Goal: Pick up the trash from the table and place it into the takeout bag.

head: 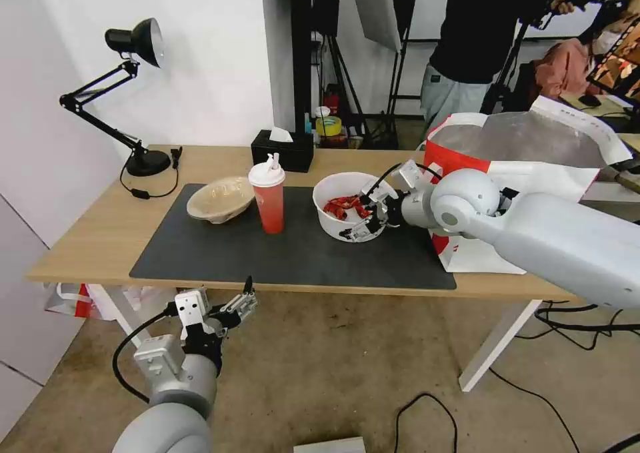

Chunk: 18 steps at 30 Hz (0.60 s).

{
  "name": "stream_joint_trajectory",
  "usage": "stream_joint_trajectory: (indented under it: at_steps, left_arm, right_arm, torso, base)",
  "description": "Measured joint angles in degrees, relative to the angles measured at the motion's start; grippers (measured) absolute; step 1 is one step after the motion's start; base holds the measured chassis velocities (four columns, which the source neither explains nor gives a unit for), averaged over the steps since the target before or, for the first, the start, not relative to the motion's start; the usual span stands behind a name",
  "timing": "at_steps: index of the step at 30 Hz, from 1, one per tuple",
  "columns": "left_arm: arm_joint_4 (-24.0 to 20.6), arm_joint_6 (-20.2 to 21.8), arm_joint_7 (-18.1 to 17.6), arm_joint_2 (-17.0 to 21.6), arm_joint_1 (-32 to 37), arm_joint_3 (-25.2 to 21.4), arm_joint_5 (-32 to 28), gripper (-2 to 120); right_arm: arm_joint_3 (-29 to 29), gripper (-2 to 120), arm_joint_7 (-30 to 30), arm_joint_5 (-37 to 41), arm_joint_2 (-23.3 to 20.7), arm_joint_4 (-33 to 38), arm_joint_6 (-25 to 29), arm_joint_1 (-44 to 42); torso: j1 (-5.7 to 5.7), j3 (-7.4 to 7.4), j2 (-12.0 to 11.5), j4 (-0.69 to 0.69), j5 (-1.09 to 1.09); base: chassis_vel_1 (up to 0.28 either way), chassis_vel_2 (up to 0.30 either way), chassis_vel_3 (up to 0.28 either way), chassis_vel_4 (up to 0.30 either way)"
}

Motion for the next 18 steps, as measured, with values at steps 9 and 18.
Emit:
stream_joint_trajectory:
  at_steps: [9,18]
  left_arm:
    - [-0.42,0.08,-0.2,-0.2,0.06,-0.06,0.05,100]
    - [-1.07,0.06,-0.23,-0.79,0.74,-0.06,0.63,100]
  right_arm:
    - [0.0,100,-0.64,-0.06,0.87,-1.46,0.0,0.5]
    - [-0.51,100,-1.1,-0.1,2.83,-4.51,0.0,1.49]
  torso:
    - [0.0,0.0,0.0,0.0,0.0]
    - [0.0,0.0,0.0,0.0,0.0]
  base:
    - [0.0,0.0,0.0,0.0]
    - [0.0,0.0,0.0,0.0]
